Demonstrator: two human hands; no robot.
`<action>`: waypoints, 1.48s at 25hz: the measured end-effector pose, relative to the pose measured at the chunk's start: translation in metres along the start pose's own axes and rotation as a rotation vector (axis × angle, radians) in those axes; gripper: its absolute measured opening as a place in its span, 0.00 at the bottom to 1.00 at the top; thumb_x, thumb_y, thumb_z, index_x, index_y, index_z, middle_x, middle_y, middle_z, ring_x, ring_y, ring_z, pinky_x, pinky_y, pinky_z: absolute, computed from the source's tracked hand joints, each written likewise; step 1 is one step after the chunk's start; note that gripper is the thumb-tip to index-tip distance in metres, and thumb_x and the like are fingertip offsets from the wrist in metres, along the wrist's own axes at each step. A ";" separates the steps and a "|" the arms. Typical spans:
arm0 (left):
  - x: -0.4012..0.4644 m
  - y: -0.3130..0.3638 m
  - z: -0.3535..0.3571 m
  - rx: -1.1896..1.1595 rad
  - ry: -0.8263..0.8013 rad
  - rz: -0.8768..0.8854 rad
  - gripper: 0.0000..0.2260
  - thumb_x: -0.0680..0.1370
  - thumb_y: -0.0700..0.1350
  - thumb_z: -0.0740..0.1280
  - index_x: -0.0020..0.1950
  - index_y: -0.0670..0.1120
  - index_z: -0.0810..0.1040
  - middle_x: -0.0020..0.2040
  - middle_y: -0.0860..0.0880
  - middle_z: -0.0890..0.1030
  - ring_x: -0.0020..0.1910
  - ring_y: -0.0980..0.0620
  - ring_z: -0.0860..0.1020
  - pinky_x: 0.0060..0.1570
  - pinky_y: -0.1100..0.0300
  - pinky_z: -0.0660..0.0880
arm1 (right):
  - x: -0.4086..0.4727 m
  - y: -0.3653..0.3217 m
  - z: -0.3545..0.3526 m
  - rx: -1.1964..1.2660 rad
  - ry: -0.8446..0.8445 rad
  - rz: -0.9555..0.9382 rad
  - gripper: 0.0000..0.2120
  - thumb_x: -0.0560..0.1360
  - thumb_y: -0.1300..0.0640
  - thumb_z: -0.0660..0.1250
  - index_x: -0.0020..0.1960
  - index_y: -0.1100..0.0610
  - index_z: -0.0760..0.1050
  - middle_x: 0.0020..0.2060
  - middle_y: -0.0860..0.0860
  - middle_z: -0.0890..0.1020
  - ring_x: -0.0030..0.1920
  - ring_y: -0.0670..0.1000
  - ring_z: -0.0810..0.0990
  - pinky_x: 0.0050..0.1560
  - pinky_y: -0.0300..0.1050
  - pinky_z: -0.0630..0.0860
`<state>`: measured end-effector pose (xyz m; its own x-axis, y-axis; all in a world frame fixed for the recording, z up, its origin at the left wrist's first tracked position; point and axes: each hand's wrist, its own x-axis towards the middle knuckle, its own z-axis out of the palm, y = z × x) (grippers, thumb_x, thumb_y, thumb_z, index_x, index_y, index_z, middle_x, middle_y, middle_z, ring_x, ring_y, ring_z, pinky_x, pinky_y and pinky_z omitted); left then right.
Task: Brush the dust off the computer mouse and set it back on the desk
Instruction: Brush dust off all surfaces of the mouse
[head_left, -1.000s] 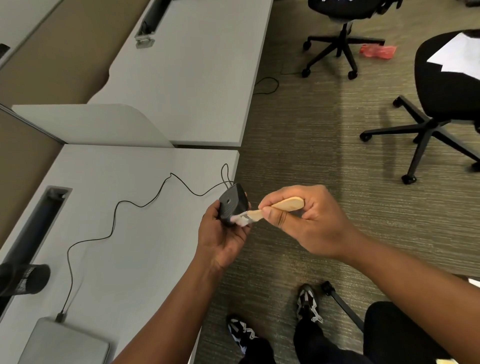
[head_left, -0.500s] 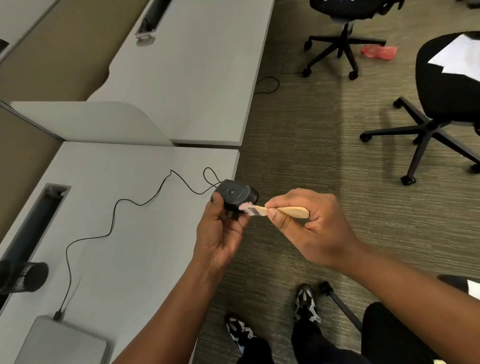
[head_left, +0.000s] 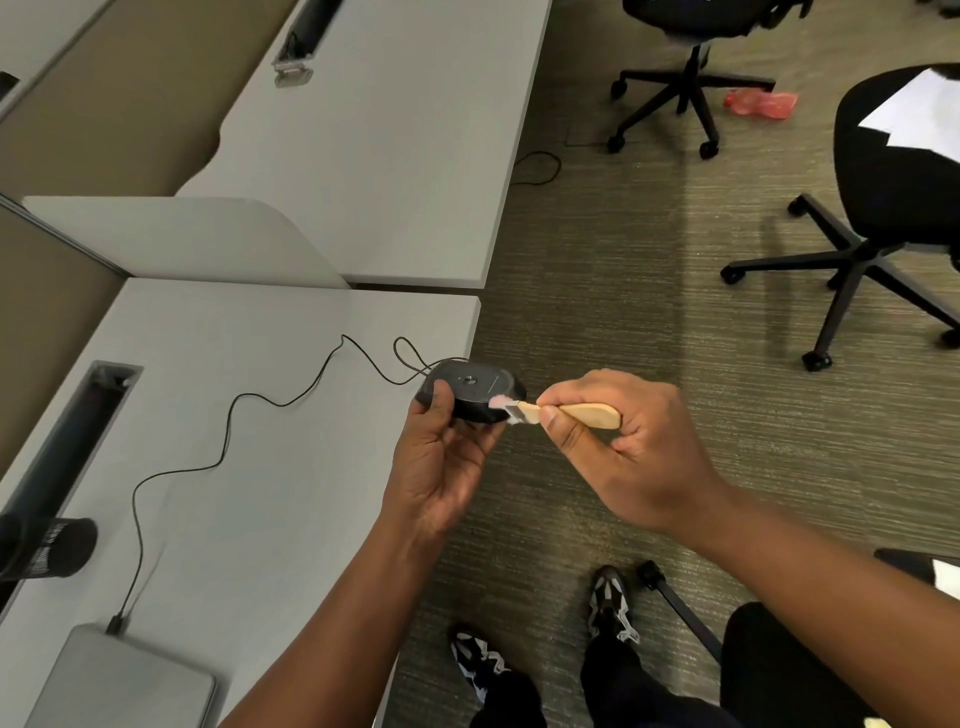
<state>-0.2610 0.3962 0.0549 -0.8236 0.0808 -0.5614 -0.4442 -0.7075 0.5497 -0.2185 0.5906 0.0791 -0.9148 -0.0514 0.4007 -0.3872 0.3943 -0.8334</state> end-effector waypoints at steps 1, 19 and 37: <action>0.000 0.000 -0.002 0.012 0.000 0.000 0.31 0.76 0.43 0.69 0.79 0.41 0.67 0.70 0.35 0.79 0.70 0.34 0.77 0.56 0.40 0.83 | -0.002 -0.001 0.002 0.007 -0.017 -0.010 0.09 0.80 0.54 0.68 0.51 0.55 0.86 0.41 0.38 0.82 0.40 0.41 0.81 0.43 0.32 0.74; -0.014 -0.015 0.010 0.096 -0.047 0.049 0.23 0.76 0.40 0.73 0.66 0.51 0.67 0.53 0.44 0.85 0.46 0.47 0.87 0.39 0.54 0.84 | -0.019 -0.007 0.026 -0.167 0.085 -0.084 0.08 0.80 0.58 0.70 0.54 0.61 0.85 0.41 0.51 0.85 0.40 0.50 0.80 0.43 0.44 0.77; -0.015 -0.017 -0.007 0.277 -0.187 0.126 0.33 0.71 0.28 0.69 0.67 0.56 0.65 0.70 0.37 0.73 0.59 0.44 0.84 0.54 0.50 0.83 | -0.013 -0.016 0.020 -0.042 0.093 0.046 0.09 0.81 0.54 0.68 0.53 0.56 0.85 0.41 0.44 0.83 0.41 0.43 0.80 0.43 0.35 0.74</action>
<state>-0.2386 0.4022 0.0502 -0.9170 0.1501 -0.3696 -0.3925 -0.5052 0.7686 -0.2025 0.5665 0.0796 -0.9162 0.0526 0.3974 -0.3378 0.4321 -0.8362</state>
